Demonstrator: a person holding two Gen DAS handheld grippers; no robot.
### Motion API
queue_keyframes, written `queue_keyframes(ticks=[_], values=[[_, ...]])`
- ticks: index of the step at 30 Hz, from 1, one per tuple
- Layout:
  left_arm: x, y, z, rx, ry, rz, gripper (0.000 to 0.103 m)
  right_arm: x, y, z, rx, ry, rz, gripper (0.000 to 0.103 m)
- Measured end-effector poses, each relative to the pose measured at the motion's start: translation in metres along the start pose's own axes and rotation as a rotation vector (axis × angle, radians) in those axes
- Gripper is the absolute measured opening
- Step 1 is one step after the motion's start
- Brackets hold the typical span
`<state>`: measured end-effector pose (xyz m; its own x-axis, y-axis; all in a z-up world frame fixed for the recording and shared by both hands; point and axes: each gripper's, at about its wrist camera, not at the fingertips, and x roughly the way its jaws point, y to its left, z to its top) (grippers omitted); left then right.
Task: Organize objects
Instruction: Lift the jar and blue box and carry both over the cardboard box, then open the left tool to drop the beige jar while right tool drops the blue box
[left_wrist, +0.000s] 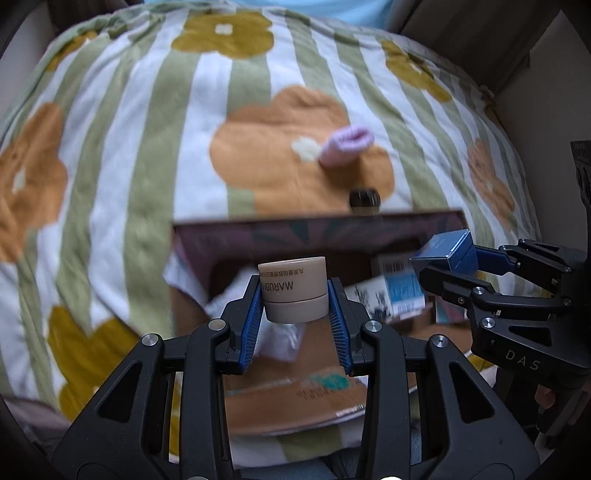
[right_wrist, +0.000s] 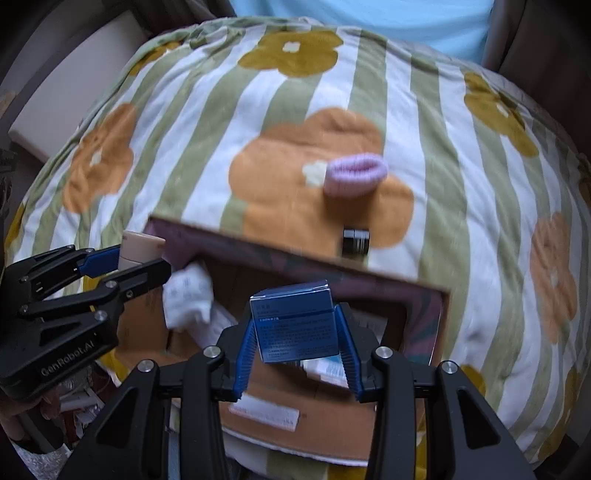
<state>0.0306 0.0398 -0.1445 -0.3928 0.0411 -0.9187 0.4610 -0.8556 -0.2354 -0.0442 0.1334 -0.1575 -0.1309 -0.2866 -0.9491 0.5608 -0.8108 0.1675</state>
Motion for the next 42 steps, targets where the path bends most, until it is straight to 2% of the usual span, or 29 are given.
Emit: queue_keyframes(ticks=[4,10,15,27,28,29,30,31,32,35,42], values=[[0.020,-0.006,-0.023,-0.009,0.030,-0.001,0.031,0.017,-0.002,-0.021,0.008,0.029,0.011,0.038],[0.048,-0.009,-0.040,-0.003,0.063,0.008,0.031,0.043,-0.004,-0.039,0.022,0.053,0.036,0.038],[0.062,-0.012,-0.044,-0.008,0.089,0.009,0.031,0.054,-0.005,-0.044,0.035,0.064,0.055,0.038],[0.063,-0.021,-0.037,0.036,0.099,0.041,0.032,0.052,-0.019,-0.043,0.092,0.057,0.051,0.039],[0.063,-0.021,-0.037,0.038,0.101,0.060,0.035,0.052,-0.021,-0.043,0.103,0.053,0.056,0.042],[0.064,-0.022,-0.037,0.047,0.104,0.074,0.041,0.051,-0.023,-0.042,0.111,0.050,0.061,0.051],[0.064,-0.022,-0.037,0.055,0.104,0.085,0.067,0.050,-0.025,-0.042,0.122,0.044,0.058,0.060],[0.063,-0.020,-0.038,0.049,0.102,0.107,0.090,0.048,-0.027,-0.042,0.131,0.034,0.048,0.080],[0.062,-0.015,-0.038,0.033,0.101,0.130,0.100,0.045,-0.030,-0.042,0.140,0.020,0.036,0.085],[0.054,-0.003,-0.039,-0.022,0.095,0.078,0.103,0.040,-0.042,-0.044,0.167,0.002,0.018,0.086],[0.041,0.007,-0.037,-0.041,0.082,0.085,0.103,0.038,-0.050,-0.051,0.187,0.011,0.006,0.086]])
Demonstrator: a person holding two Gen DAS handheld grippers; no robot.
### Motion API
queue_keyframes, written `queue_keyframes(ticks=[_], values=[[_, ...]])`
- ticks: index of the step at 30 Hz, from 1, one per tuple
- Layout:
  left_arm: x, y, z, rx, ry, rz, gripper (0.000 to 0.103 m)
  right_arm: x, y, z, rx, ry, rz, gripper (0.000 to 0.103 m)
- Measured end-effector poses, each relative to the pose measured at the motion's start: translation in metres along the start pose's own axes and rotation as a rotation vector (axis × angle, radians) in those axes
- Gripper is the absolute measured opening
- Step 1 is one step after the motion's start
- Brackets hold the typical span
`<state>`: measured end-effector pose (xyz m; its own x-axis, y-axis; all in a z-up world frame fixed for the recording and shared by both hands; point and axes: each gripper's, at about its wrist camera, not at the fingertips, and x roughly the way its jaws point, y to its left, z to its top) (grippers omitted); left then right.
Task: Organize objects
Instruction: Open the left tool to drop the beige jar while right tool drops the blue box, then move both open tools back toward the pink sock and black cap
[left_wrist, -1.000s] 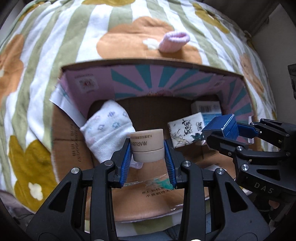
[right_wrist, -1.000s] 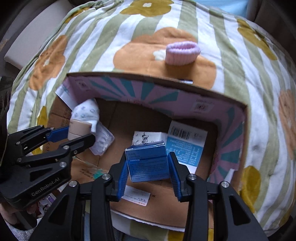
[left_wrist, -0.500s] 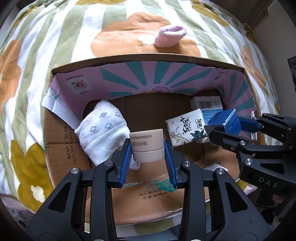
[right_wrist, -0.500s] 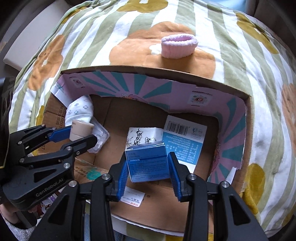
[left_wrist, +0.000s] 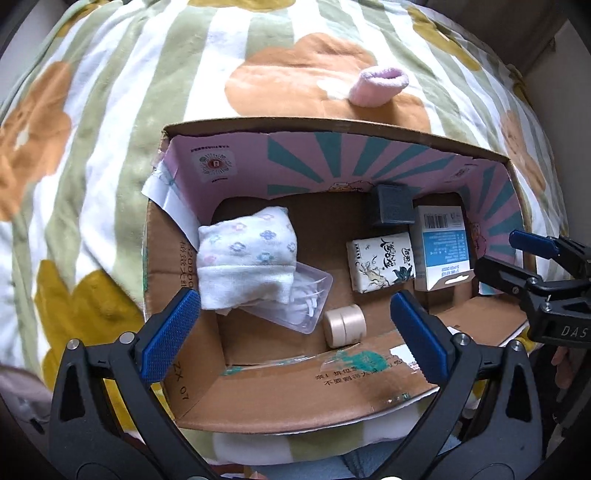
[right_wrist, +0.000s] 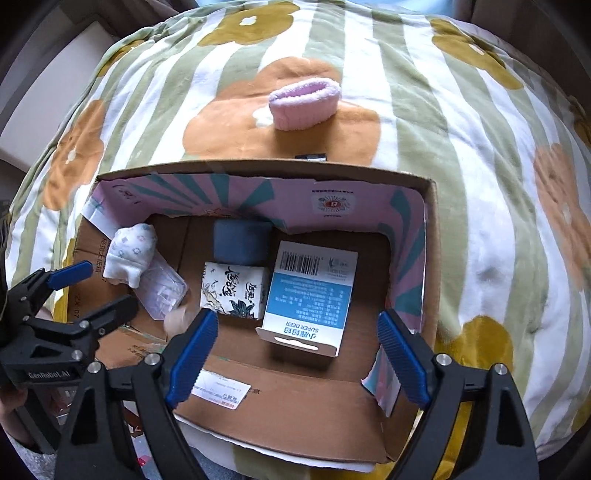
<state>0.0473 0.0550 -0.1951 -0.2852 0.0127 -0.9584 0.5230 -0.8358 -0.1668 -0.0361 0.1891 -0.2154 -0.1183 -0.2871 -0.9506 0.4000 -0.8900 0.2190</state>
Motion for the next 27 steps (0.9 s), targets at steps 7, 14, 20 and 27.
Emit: queue_keyframes(ticks=[7,14,20,27], values=[[-0.003,0.003,0.000,0.000,-0.002,-0.004,0.103,-0.003,0.007,-0.001,-0.008,-0.001,-0.003,0.086],[-0.003,-0.002,0.002,0.013,-0.006,-0.016,0.103,-0.008,0.011,0.002,-0.008,-0.011,-0.009,0.086],[-0.009,-0.007,0.008,0.031,-0.011,-0.026,0.103,-0.013,0.013,0.005,-0.012,-0.009,-0.023,0.086],[-0.025,-0.006,0.020,0.042,-0.027,-0.034,0.103,-0.029,0.015,0.015,-0.007,-0.020,-0.025,0.086]])
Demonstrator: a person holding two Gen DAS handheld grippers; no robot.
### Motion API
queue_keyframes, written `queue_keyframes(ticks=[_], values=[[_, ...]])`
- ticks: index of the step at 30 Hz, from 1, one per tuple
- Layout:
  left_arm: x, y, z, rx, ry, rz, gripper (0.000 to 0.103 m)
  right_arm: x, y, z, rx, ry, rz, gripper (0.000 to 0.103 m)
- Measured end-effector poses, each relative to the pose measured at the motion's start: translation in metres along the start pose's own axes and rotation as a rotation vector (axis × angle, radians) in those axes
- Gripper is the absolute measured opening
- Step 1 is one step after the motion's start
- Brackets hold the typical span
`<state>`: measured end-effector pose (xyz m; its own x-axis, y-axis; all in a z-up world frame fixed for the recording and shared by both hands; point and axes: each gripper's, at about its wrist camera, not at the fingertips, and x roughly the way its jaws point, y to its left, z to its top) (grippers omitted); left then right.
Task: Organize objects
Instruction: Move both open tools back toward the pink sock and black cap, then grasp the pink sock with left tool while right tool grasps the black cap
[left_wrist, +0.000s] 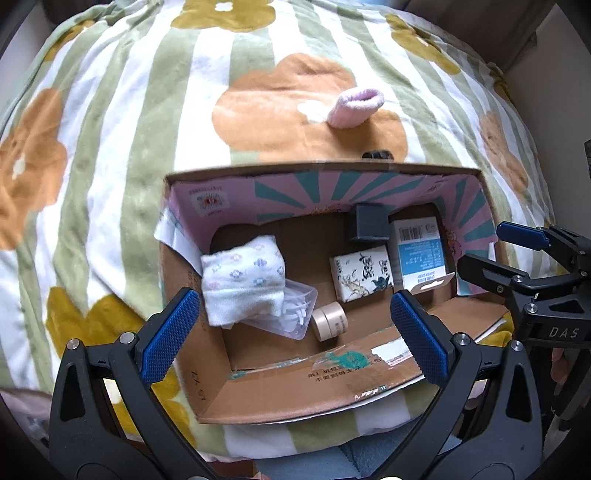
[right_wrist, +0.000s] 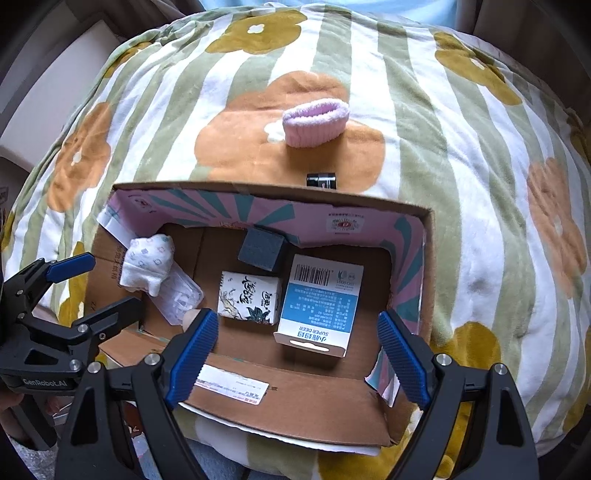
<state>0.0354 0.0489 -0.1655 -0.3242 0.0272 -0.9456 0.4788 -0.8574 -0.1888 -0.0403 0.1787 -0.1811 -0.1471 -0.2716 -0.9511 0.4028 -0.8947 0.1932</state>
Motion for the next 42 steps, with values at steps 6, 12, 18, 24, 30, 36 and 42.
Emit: queue_keyframes(ticks=[6,12,18,24,30,36,42], values=[[-0.016,0.001,0.020,0.018,-0.022,0.002,0.103,-0.020,0.000,0.017,0.004,-0.029,-0.011,0.086],[-0.035,-0.002,0.053,0.067,-0.055,-0.009,0.103,-0.041,-0.005,0.040,0.004,-0.053,-0.003,0.086],[-0.037,-0.010,0.100,0.134,-0.075,-0.070,0.103,-0.047,-0.012,0.063,-0.021,-0.069,-0.025,0.086],[-0.017,-0.022,0.151,0.234,-0.058,-0.077,0.103,-0.032,-0.021,0.086,-0.055,-0.047,-0.070,0.086],[0.033,-0.038,0.192,0.328,-0.001,-0.129,0.103,0.008,-0.028,0.104,-0.040,0.009,-0.054,0.086],[0.099,-0.049,0.212,0.382,0.088,-0.204,0.103,0.056,-0.029,0.116,-0.023,0.067,-0.045,0.086],[0.153,-0.057,0.216,0.414,0.163,-0.244,0.095,0.090,-0.031,0.121,0.015,0.110,-0.034,0.076]])
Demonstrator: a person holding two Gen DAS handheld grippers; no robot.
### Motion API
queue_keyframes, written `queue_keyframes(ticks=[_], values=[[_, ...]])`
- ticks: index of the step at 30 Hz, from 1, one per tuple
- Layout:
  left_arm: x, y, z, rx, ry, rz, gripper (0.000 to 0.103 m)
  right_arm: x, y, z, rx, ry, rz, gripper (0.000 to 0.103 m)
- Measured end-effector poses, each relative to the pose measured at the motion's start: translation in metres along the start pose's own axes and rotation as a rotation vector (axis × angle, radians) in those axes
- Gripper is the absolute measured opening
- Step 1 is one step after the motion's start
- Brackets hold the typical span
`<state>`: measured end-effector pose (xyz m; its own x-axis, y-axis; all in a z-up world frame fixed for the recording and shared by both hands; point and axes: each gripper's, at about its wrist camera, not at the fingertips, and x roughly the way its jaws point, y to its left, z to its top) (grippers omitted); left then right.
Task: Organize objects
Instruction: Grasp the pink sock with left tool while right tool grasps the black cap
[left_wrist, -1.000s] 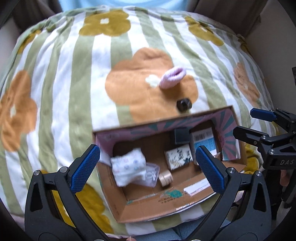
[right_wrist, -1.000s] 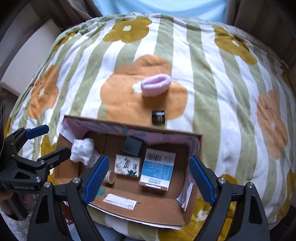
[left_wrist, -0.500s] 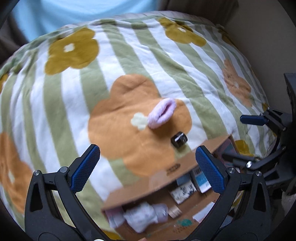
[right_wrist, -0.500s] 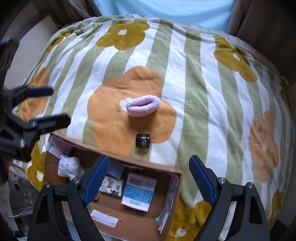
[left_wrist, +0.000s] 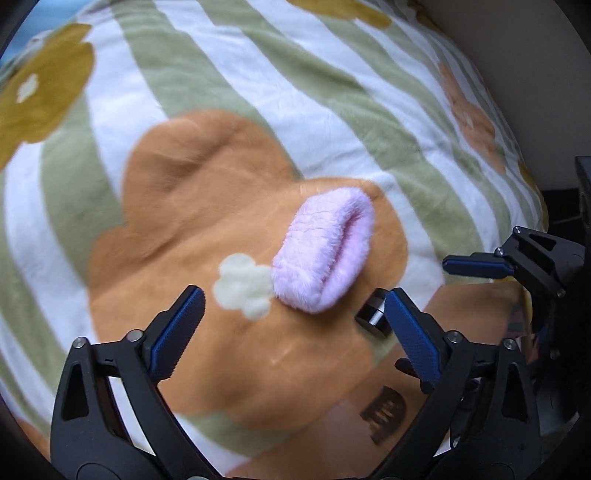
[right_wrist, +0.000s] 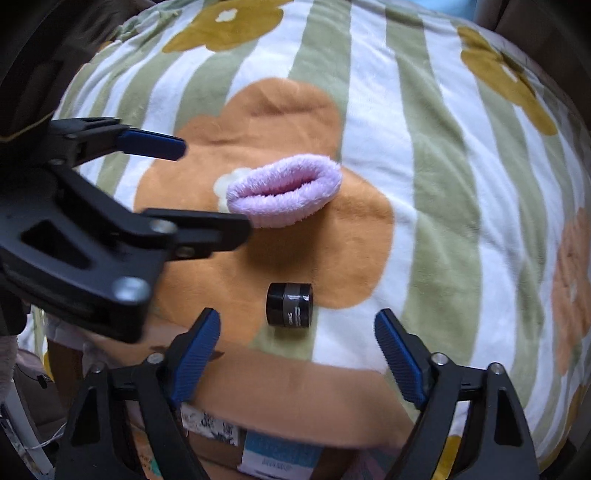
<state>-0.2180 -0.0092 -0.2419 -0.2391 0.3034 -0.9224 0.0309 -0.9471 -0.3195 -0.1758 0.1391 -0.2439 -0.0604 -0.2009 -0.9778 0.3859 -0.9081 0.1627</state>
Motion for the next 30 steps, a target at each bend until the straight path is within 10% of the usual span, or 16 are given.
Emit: queue_keyframes(ticks=[17,30], values=[[0.034,0.008,0.014,0.011,-0.011,-0.073,0.053,0.037,0.003,0.005,0.046,0.089,0.000,0.035],[0.029,0.005,0.018,0.009,-0.025,-0.082,0.032,0.031,0.000,-0.001,0.041,0.086,-0.010,0.028]])
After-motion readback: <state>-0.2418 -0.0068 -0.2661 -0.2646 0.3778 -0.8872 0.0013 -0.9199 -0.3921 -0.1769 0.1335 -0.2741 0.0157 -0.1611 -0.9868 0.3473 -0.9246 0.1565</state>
